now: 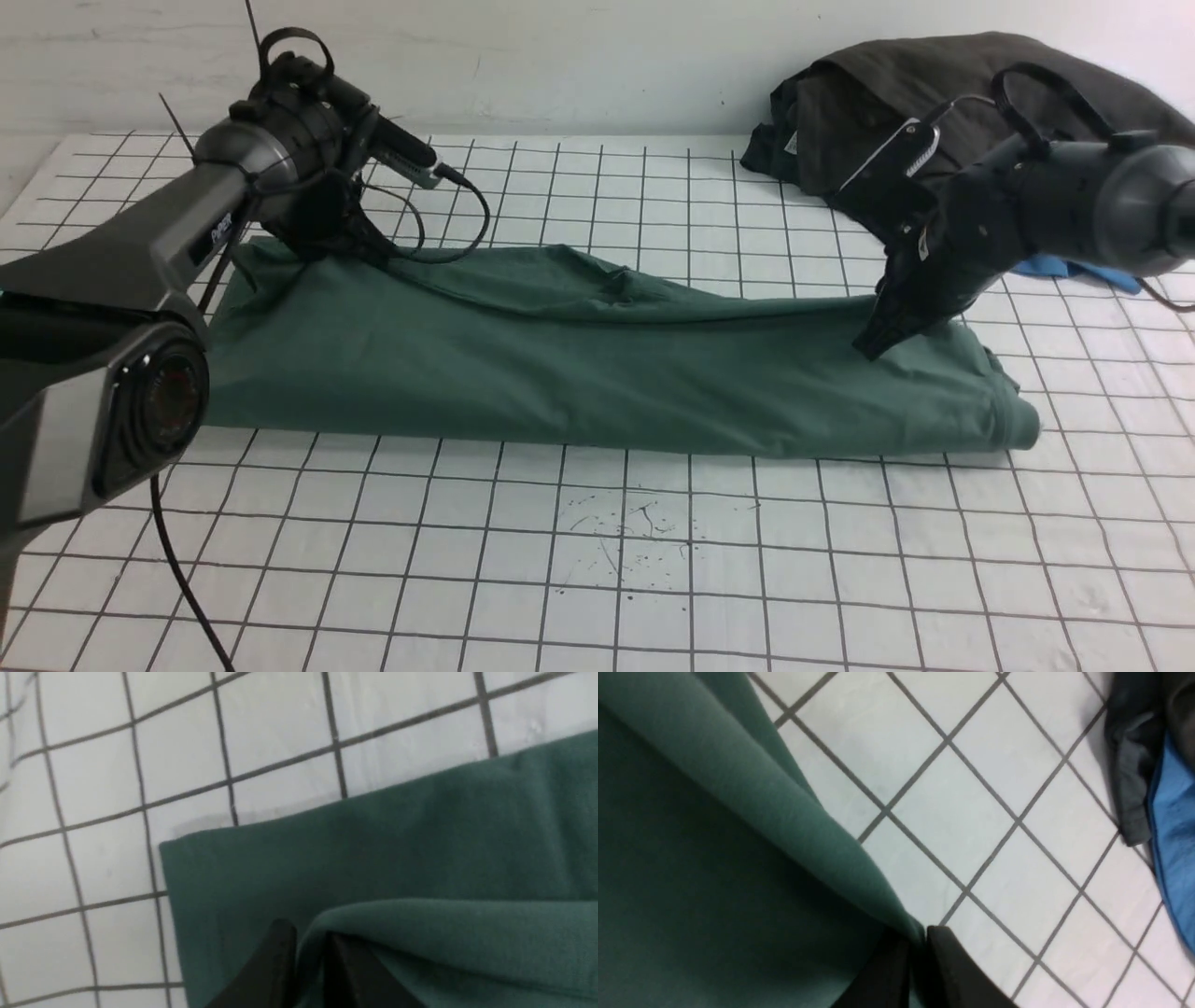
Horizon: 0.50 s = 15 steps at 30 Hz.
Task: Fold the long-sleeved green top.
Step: Use both arms to drag the lower edge of the fabric forward and fold it over the upper edge
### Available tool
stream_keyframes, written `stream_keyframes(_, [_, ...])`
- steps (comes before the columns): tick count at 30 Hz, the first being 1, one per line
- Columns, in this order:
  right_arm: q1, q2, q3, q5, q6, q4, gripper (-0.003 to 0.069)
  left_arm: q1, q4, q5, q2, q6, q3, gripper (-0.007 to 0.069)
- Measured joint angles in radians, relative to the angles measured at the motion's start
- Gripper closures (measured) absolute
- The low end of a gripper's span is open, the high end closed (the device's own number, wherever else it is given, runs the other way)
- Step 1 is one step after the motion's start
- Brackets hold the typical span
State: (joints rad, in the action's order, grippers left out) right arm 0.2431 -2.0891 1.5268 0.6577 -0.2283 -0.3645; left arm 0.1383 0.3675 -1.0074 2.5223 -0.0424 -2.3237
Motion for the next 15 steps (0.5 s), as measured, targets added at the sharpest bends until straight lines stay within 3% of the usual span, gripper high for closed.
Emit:
stream_keyframes(4, [0.0, 0.0, 0.031, 0.023, 0.091, 0.013, 0.0445, -0.037, -0.097, -0.014, -0.013, -0.029, -0.07, 0.0358])
stream_keyframes(8, [0.0, 0.023, 0.107, 0.062, 0.251, 0.026, 0.0403, -0.082, -0.123, -0.05, -0.077, -0.029, -0.089, 0.026])
stream_keyframes(12, [0.009, 0.046, 0.179, 0.075, 0.272, 0.111, 0.0447, -0.129, -0.192, -0.11, -0.137, -0.037, -0.098, 0.0242])
stream_keyframes(15, [0.033, 0.046, 0.197, 0.075, 0.167, 0.237, 0.0523, -0.161, -0.278, -0.145, -0.146, -0.071, -0.099, 0.0242])
